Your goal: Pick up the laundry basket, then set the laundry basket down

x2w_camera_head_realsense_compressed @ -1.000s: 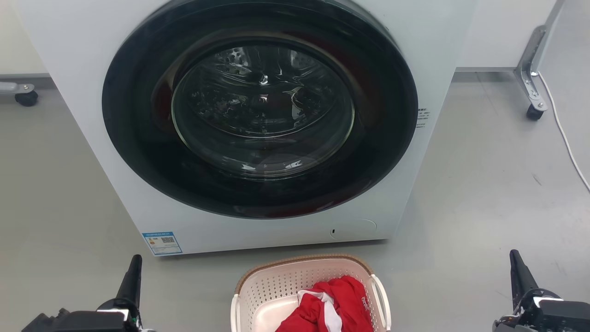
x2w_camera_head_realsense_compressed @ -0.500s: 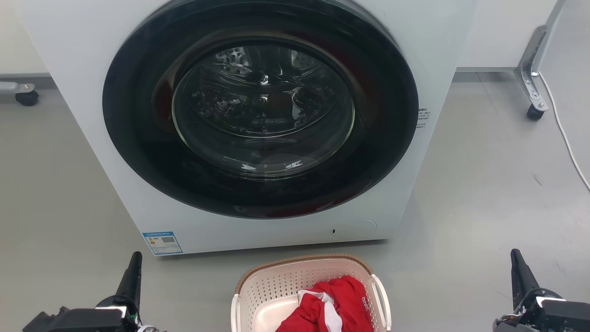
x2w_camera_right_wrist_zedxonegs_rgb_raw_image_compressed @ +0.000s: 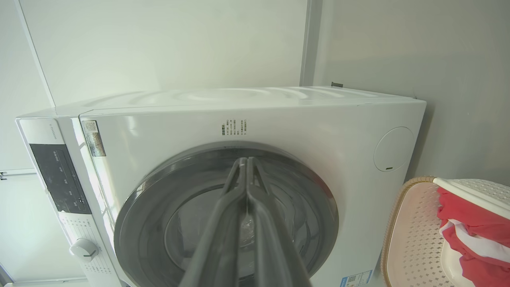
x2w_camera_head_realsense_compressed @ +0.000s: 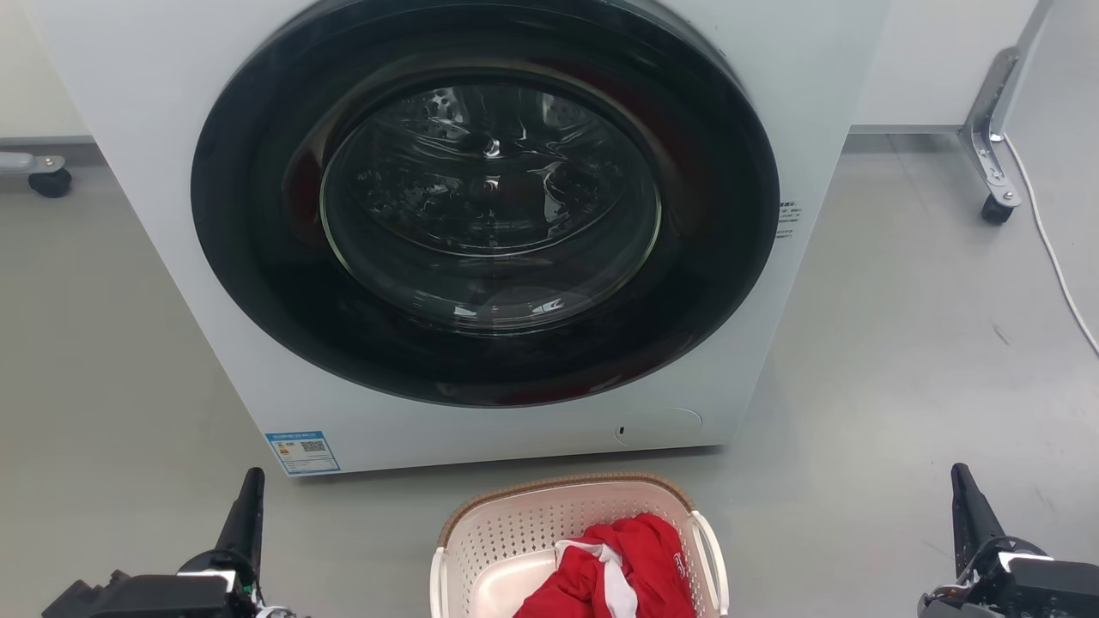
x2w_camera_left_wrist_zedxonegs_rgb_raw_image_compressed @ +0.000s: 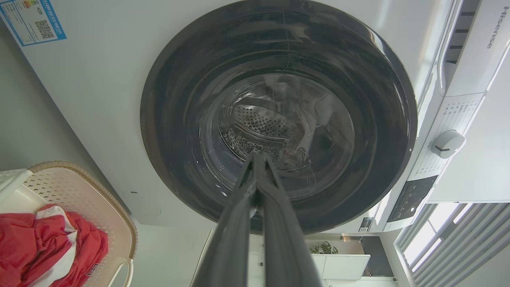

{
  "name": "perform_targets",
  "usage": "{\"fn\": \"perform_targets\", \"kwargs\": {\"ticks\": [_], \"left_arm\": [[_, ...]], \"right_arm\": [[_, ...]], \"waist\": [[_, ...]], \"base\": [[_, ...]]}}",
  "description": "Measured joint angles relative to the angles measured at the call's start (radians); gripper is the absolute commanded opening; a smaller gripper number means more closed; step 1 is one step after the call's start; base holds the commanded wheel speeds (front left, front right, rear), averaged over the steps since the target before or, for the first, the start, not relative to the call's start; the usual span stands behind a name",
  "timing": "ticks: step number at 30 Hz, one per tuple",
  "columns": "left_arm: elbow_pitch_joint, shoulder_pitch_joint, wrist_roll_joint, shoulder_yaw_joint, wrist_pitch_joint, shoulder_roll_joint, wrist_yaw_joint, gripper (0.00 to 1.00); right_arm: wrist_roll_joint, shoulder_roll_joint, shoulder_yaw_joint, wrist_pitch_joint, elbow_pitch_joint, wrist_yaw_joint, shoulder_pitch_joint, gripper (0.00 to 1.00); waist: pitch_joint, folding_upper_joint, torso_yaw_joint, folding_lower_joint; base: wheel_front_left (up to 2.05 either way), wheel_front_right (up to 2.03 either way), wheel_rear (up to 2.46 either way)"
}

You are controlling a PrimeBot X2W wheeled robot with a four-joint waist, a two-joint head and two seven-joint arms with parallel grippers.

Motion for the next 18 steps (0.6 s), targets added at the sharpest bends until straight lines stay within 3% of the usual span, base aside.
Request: {"fn": "perform_targets", "kwargs": {"ticks": [18], "left_arm": [[0.001, 0.0, 0.0, 0.0, 0.0, 0.0, 0.0, 0.0]], "right_arm": [[0.001, 0.0, 0.0, 0.0, 0.0, 0.0, 0.0, 0.0]], "waist": [[0.0, 0.0, 0.0, 0.0]], "base": [[0.0, 0.0, 0.0]]}}
